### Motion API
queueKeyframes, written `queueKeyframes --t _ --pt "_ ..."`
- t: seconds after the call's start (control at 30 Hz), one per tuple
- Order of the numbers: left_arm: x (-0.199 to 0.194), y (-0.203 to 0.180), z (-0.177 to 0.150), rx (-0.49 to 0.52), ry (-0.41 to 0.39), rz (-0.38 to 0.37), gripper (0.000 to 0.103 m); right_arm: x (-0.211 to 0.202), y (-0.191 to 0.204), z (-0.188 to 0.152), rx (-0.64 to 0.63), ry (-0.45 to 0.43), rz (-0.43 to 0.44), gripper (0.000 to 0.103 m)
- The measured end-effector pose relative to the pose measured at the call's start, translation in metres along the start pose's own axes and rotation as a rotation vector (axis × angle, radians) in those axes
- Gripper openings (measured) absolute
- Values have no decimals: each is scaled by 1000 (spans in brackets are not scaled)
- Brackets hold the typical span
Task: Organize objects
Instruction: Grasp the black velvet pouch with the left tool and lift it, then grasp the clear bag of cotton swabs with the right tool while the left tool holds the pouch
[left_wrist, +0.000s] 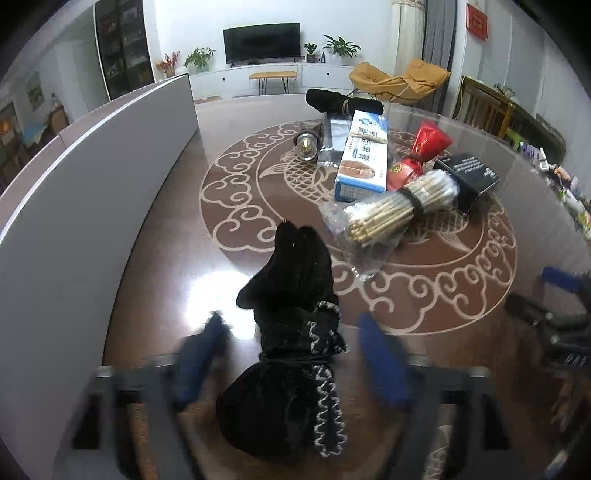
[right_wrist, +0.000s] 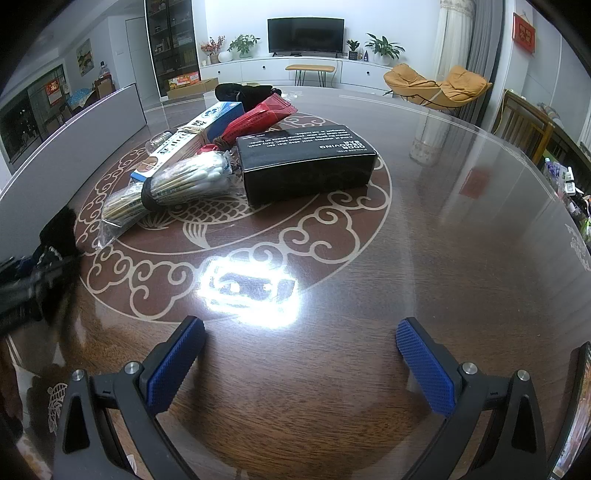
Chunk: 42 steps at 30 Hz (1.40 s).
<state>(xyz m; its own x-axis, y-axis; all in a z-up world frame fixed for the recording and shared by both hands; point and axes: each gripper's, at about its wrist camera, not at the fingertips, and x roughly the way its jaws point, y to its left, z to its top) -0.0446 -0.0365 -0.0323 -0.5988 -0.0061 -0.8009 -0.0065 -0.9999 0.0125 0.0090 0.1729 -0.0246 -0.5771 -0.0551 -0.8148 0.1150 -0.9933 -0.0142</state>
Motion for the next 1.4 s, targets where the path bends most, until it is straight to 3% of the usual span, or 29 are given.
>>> queueKeyframes --t 0.17,1.4 --pt "11 7 8 -13 27 -1 103 0 0 0 0 0 0 103" --pt "14 8 10 -23 21 -2 103 0 0 0 0 0 0 103"
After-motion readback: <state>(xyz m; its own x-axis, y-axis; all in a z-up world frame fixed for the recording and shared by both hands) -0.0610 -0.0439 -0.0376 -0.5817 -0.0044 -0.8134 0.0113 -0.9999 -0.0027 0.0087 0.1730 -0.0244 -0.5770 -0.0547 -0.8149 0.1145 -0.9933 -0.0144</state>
